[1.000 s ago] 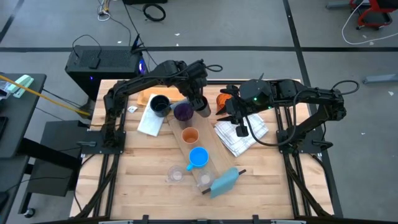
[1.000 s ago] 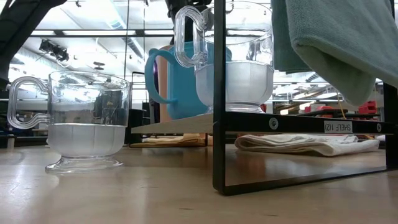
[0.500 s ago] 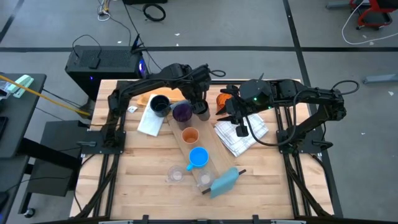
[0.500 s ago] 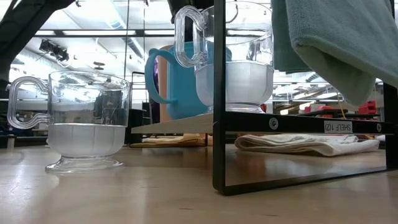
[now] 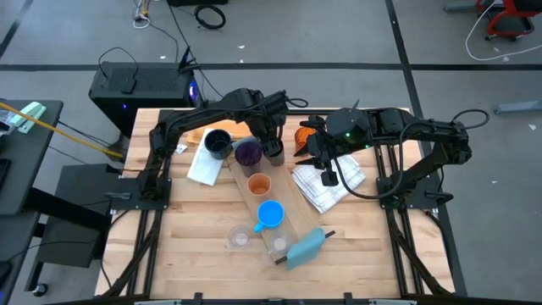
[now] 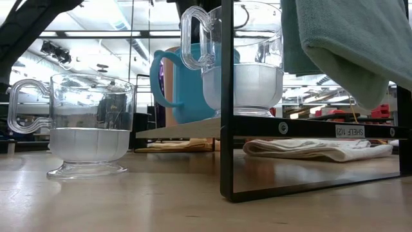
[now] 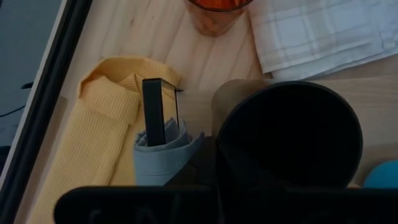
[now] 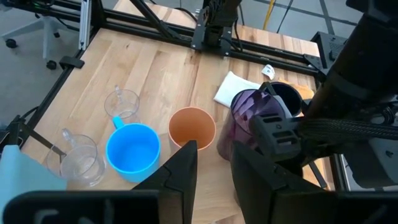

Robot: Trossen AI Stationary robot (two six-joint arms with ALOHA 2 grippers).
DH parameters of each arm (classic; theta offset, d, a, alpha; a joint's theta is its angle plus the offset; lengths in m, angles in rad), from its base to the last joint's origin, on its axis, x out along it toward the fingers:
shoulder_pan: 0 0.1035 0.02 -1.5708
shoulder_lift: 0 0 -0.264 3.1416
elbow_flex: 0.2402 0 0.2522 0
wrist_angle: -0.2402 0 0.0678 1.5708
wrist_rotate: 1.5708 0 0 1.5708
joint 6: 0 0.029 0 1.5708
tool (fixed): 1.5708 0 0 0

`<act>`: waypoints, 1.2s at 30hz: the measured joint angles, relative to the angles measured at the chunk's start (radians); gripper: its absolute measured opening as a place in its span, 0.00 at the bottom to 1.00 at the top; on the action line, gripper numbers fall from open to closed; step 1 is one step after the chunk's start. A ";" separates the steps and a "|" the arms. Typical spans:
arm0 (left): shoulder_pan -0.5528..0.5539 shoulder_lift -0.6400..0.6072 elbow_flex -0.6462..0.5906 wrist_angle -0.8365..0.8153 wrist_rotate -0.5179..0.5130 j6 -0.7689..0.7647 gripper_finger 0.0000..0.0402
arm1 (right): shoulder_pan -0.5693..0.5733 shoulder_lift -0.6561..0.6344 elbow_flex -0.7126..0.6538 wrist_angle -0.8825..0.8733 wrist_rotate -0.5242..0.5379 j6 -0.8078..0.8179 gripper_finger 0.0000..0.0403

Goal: Stack small to large cups/mugs on shelf
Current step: Put the black cup on the shelf

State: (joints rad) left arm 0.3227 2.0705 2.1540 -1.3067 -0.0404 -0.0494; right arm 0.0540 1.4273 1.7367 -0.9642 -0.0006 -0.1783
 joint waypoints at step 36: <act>-0.002 0.035 0.000 -0.031 -0.008 0.014 0.01 | 0.000 0.000 0.000 -0.001 0.000 0.002 0.25</act>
State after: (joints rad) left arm 0.3202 2.1053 2.1540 -1.3376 -0.0483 -0.0355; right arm 0.0540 1.4273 1.7367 -0.9651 -0.0002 -0.1762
